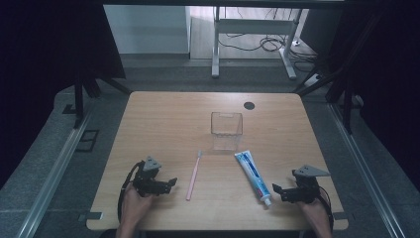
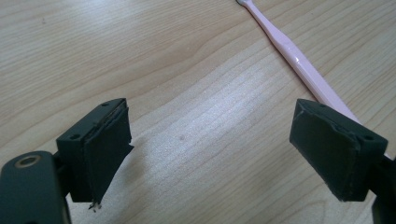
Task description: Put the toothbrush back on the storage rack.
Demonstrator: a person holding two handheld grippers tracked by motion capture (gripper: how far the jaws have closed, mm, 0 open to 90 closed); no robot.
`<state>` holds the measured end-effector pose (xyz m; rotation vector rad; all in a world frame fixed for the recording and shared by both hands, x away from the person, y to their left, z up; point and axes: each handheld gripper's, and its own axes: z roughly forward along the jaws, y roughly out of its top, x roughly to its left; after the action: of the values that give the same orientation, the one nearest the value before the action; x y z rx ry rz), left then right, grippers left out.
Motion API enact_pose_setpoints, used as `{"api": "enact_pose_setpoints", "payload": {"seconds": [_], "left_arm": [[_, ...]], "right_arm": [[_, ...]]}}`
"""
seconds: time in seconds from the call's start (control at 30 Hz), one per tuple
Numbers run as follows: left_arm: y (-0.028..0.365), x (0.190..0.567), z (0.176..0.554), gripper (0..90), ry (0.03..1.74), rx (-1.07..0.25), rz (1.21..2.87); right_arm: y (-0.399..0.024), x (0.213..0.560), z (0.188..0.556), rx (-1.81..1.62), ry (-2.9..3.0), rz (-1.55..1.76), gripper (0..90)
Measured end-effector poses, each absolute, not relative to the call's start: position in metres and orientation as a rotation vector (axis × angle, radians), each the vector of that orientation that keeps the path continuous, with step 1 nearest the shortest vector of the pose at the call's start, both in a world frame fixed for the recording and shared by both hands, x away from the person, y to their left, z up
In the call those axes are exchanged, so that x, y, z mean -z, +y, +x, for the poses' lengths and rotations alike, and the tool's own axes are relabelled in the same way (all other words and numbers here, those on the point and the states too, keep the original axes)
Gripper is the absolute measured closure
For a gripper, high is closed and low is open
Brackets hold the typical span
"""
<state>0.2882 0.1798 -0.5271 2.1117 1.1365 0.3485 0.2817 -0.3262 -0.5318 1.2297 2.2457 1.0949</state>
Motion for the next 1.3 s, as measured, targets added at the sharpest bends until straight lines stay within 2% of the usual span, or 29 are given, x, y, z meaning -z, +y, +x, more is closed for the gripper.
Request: {"api": "enact_pose_setpoints", "payload": {"seconds": [0.7,0.9,1.3], "left_arm": [[0.171,0.522,0.287,14.0,1.115,-0.35,2.183],[0.166,0.517,0.283,29.6,1.089,-0.35,2.168],[0.153,0.513,0.283,67.8,1.039,-0.296,2.189]], "right_arm": [[-0.324,0.534,0.283,-1.069,2.269,1.212,0.0],[-0.324,0.534,0.283,-1.065,2.273,1.209,0.0],[-0.324,0.535,0.283,-1.059,2.276,1.206,0.0]]}}
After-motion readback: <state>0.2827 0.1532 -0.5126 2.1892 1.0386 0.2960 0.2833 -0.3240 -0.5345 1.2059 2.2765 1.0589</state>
